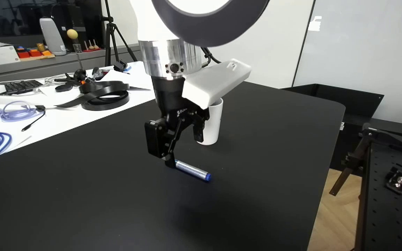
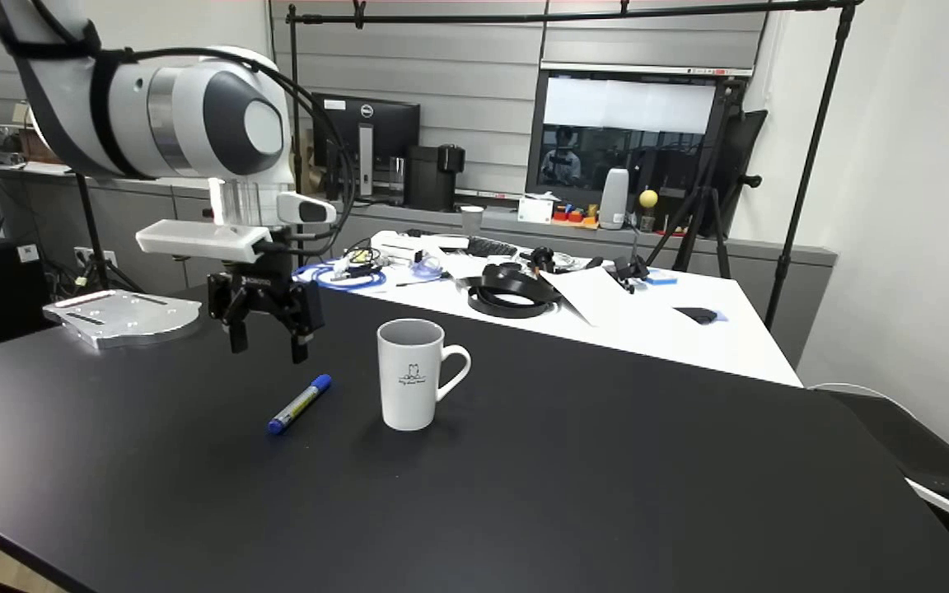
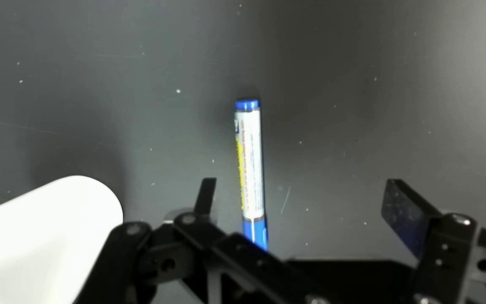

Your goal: Put the marker into the mug.

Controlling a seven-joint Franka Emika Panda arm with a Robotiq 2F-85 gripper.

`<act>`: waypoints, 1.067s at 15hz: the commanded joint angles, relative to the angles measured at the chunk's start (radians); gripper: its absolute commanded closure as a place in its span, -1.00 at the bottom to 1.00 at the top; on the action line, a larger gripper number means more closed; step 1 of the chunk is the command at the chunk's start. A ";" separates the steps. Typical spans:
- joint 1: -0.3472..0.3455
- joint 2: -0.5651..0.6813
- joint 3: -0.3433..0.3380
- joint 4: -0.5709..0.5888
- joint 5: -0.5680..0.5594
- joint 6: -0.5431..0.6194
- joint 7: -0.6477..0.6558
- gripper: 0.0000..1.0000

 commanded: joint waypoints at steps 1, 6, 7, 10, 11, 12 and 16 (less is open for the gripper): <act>-0.001 0.057 -0.019 0.051 0.062 -0.005 -0.096 -1.00; 0.031 0.119 -0.071 0.113 0.043 -0.037 -0.101 -1.00; 0.043 0.132 -0.088 0.124 0.034 -0.040 -0.085 -1.00; 0.075 0.167 -0.133 0.151 0.020 -0.039 -0.052 -1.00; 0.082 0.179 -0.141 0.160 0.021 -0.037 -0.048 -1.00; 0.087 0.192 -0.145 0.169 0.026 -0.037 -0.047 -1.00; 0.102 0.239 -0.149 0.208 0.037 -0.040 -0.048 -1.00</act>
